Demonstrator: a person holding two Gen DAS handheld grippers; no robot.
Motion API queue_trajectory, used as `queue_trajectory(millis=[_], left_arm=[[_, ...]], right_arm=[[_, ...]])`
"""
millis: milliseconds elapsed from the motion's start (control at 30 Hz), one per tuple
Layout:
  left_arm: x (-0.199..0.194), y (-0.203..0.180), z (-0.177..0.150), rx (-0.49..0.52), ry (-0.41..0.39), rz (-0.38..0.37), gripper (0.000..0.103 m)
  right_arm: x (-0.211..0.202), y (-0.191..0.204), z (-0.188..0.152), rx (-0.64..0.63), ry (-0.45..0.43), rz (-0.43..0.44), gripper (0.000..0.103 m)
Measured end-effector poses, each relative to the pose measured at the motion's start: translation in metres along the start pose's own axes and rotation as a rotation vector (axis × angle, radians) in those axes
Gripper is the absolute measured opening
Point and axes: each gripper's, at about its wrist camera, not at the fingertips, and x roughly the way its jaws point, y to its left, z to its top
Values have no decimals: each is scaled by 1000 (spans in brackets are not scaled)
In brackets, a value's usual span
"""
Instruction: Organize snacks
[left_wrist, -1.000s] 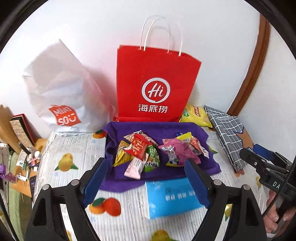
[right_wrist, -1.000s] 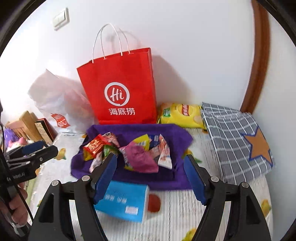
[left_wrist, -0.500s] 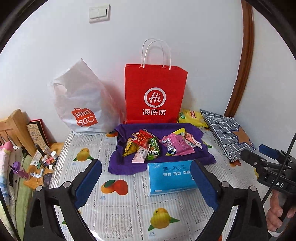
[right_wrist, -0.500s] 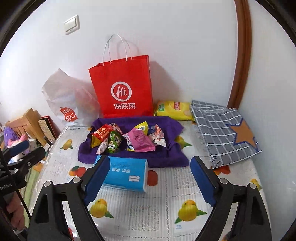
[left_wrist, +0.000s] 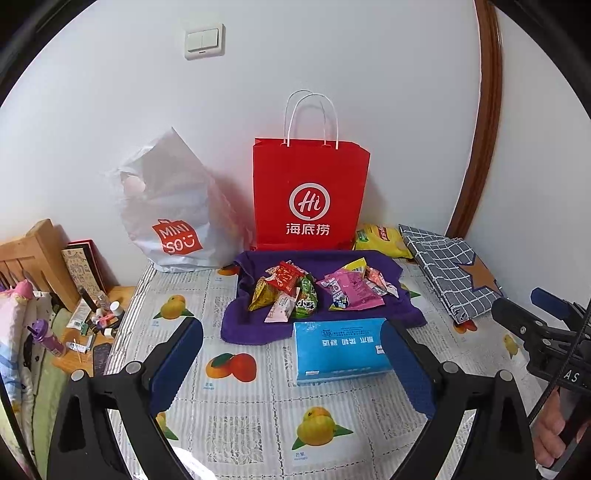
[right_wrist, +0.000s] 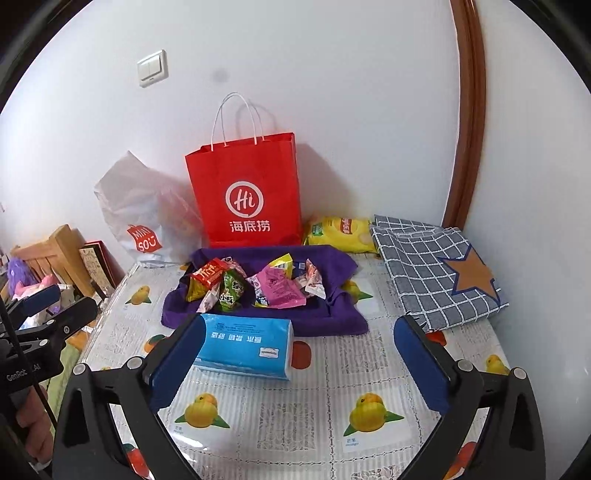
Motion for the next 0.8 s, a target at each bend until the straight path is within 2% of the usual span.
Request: queue_trajectory(millis=[800], left_arm=[[-9, -1, 1, -2, -8, 12, 98]], right_arm=[[-14, 3, -2, -22, -28, -5, 101]])
